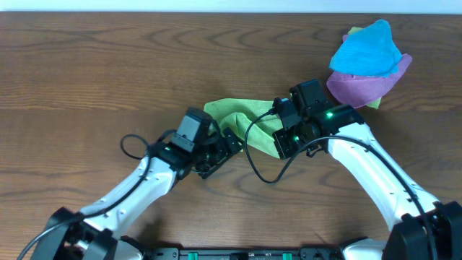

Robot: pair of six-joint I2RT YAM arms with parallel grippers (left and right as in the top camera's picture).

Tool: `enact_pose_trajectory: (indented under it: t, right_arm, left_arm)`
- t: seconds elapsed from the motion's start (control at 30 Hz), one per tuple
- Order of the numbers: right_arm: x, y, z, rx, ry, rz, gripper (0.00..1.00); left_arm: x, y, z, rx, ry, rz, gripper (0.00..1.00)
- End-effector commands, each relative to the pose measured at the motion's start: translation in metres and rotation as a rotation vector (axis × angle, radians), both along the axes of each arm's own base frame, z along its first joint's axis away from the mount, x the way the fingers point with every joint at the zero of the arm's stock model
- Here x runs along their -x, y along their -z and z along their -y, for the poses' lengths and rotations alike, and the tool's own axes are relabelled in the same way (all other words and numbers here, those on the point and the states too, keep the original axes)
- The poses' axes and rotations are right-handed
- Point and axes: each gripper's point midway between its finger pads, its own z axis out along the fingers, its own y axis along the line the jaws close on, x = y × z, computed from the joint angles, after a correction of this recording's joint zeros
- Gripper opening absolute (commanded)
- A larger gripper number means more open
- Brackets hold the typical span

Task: Fold the cloth

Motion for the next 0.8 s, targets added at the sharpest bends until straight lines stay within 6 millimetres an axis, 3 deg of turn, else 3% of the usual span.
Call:
enact_pose_trajectory:
  t: [0.0, 0.23, 0.43, 0.47, 0.77]
  right_arm:
    - [0.000, -0.002, 0.002, 0.002, 0.017, 0.002, 0.01]
    - [0.001, -0.002, 0.002, 0.004, 0.017, -0.005, 0.01]
    - [0.006, -0.001, 0.003, 0.008, 0.016, -0.027, 0.01]
    - [0.007, -0.001, 0.003, 0.009, 0.016, -0.028, 0.01]
    - [0.008, -0.001, 0.002, 0.001, 0.013, -0.035, 0.01]
  left_arm:
    - [-0.006, 0.009, 0.006, -0.040, -0.014, 0.011, 0.95]
    - [-0.006, 0.030, 0.019, -0.084, 0.007, 0.030, 0.96]
    - [-0.018, 0.040, 0.015, -0.126, -0.027, 0.068, 1.00]
    - [-0.019, 0.041, 0.014, -0.135, -0.034, 0.073, 0.95]
    - [-0.033, 0.048, 0.005, -0.194, -0.085, 0.123, 0.81]
